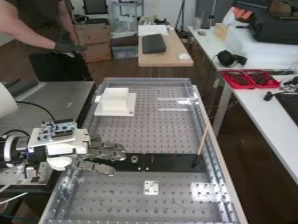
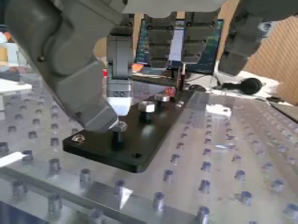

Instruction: Grab the smaller nut and place it in the white container

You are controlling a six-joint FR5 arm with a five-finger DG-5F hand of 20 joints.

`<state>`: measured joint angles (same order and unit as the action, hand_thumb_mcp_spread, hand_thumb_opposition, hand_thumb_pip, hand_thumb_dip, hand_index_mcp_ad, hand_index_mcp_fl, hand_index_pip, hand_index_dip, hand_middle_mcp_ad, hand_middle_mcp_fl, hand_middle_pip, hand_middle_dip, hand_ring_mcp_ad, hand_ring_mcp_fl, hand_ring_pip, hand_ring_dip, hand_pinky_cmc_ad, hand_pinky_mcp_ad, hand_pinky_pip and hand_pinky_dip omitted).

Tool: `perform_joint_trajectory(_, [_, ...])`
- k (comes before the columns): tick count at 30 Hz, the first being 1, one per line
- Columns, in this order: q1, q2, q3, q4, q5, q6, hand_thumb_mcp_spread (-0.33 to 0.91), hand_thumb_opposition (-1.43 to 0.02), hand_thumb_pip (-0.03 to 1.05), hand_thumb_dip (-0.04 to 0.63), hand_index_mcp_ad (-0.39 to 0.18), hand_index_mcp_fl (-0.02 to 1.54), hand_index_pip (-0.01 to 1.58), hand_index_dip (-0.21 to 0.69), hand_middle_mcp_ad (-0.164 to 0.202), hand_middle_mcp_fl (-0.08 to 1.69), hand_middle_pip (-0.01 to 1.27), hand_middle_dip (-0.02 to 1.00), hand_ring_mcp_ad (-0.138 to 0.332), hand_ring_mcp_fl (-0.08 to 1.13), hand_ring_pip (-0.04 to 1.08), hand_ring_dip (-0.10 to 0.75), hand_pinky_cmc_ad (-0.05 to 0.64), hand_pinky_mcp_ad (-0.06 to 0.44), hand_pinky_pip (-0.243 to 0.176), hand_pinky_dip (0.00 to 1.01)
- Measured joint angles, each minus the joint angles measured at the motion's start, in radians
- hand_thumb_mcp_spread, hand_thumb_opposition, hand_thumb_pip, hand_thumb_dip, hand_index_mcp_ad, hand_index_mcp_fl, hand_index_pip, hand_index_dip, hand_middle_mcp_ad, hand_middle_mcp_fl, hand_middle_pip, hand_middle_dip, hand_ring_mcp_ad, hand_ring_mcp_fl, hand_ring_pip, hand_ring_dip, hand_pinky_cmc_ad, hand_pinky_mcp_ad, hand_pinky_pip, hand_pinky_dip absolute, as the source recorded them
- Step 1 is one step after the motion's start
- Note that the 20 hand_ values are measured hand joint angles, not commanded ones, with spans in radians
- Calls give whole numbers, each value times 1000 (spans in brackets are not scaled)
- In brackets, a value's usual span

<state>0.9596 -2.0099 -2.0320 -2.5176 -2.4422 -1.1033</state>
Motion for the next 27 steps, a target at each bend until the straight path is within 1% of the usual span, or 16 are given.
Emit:
perform_joint_trajectory(7, [-3,-9,7,-13,0,-17,382,-852,812,257,-134,2,1557,215,68,26,129,229,129,2,82,113,346,295,-24,176])
perform_joint_trajectory(9, [-3,-10,7,-14,0,-22,382,-852,812,257,-131,2,1555,213,68,26,129,229,129,2,82,113,346,295,-10,182])
perform_joint_trajectory(20, [-3,-16,14,-17,3,-25,382,-852,812,257,-131,3,1557,215,68,26,129,229,129,2,82,113,344,295,-12,182])
perform_joint_trajectory(27, [-3,-25,25,-32,-2,-46,382,-852,812,257,-131,3,1557,209,68,24,129,229,129,2,86,113,347,295,-12,182])
